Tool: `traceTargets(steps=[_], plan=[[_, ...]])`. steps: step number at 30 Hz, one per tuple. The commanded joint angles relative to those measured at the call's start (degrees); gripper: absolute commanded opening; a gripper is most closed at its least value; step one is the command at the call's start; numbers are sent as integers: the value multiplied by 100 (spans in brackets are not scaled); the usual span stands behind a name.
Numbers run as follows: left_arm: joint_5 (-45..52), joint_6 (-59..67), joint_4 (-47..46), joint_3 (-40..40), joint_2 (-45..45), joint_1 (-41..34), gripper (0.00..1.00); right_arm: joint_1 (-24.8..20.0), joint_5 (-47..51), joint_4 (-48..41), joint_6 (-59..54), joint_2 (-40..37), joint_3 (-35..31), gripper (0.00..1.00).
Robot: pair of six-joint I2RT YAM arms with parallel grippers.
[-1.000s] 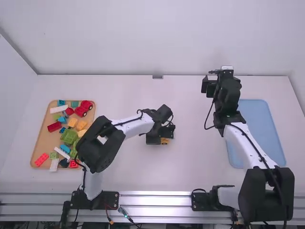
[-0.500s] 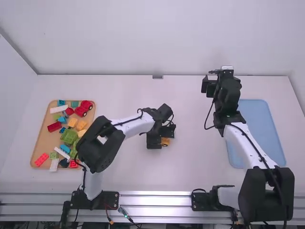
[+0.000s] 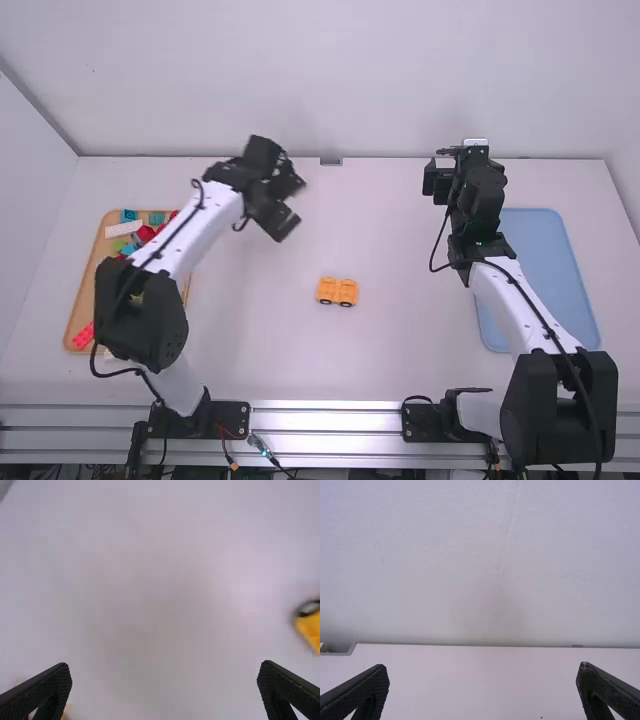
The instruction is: Assemble lego blocks to make yellow taxi
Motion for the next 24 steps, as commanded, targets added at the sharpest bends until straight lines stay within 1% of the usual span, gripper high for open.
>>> traceTargets(steps=[1, 4, 5, 9, 10, 11, 12, 13, 14, 15, 17, 19, 22, 23, 24], plan=[[20, -1440, -190, -11, -35, 763, 99, 0, 52, 22, -4, 46, 236, 99], [-400, -2581, -179, -144, -33, 1904, 99, 2, 52, 22, 13, 46, 236, 99], [-433, -2625, -177, -155, -33, 1956, 100, 2, 52, 22, 11, 46, 236, 99], [-743, -3442, -81, -247, -33, 3108, 99, 0, 50, 20, 13, 46, 236, 99], [-702, -3475, -68, -249, -33, 3246, 99, 0, 52, 20, 13, 46, 236, 99], [-334, -3292, -31, -249, -17, 3676, 100, 2, 50, 20, 13, 46, 236, 99], [-20, -3016, -9, -249, 2, 3891, 100, 2, 48, 22, 13, 46, 236, 99], [31, -2968, -7, -247, 4, 3921, 100, 2, 50, 22, 13, 46, 236, 99], [332, -2568, 37, -249, 61, 4155, 99, 2, 50, 22, 13, 46, 236, 99], [382, -2267, 74, -238, 142, 4352, 100, 2, 50, 20, 13, 46, 236, 99], [179, -1954, 48, -186, 286, 4531, 100, 2, 48, 22, 13, 46, 236, 99], [2, -1582, -9, -120, 439, 4638, 98, 2, 48, 22, 13, 46, 236, 99], [-94, -380, -96, 11, 839, 4673, 93, 2, 4, 20, 13, 46, 236, 99], [-94, -256, -101, 24, 876, 4660, 92, 2, -7, 22, 15, 46, 236, 99], [-129, 271, -87, 59, 1038, 4601, 88, 2, -125, 24, 11, 46, 236, 99]])
